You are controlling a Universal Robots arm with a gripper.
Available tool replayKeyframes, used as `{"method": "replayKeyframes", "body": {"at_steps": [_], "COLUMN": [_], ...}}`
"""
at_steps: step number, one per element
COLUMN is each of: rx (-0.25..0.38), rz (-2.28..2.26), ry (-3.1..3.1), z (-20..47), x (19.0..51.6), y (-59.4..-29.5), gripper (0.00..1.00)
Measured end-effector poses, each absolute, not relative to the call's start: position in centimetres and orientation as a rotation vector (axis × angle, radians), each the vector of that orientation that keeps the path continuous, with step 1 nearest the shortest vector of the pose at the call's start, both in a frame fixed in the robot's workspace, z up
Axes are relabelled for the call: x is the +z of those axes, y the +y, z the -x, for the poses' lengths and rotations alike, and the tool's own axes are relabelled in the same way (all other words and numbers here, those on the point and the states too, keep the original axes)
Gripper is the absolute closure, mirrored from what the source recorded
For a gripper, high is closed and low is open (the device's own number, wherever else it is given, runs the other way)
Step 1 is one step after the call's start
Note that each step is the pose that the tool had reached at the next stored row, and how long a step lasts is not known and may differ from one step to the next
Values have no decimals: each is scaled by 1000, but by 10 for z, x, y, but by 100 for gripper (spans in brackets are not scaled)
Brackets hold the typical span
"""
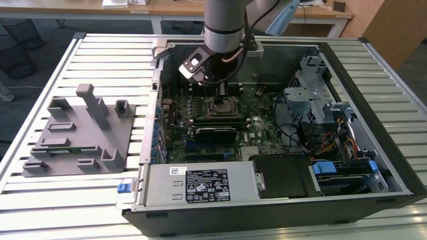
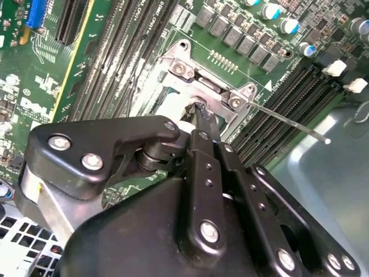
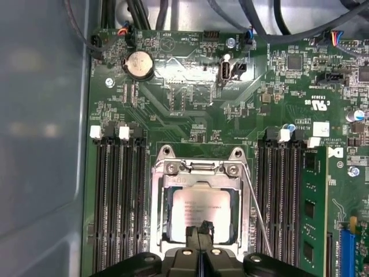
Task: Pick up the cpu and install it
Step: 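Close the cpu cover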
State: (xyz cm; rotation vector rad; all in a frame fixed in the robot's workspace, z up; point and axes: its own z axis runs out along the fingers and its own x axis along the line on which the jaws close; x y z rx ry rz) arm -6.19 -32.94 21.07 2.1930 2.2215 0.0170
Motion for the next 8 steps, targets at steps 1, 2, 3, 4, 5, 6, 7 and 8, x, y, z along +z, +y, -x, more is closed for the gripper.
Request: {"method": "replayKeyframes", "body": {"at_steps": [1, 2, 3, 4, 5, 6, 7, 8], "rx": [17, 17, 17, 17, 17, 17, 17, 17], "rz": [-2193, -2193, -2193, -2193, -2193, -2193, -2193, -2193], "ry": [2222, 2222, 2222, 2222, 2222, 2222, 2222, 2222], "z": [61, 59, 58, 57, 56, 55, 54, 53], "x": [211, 211, 211, 211, 211, 211, 211, 211], "y": [-329, -329, -329, -329, -329, -329, -329, -329], "gripper": [89, 89, 89, 89, 89, 89, 89, 89]}}
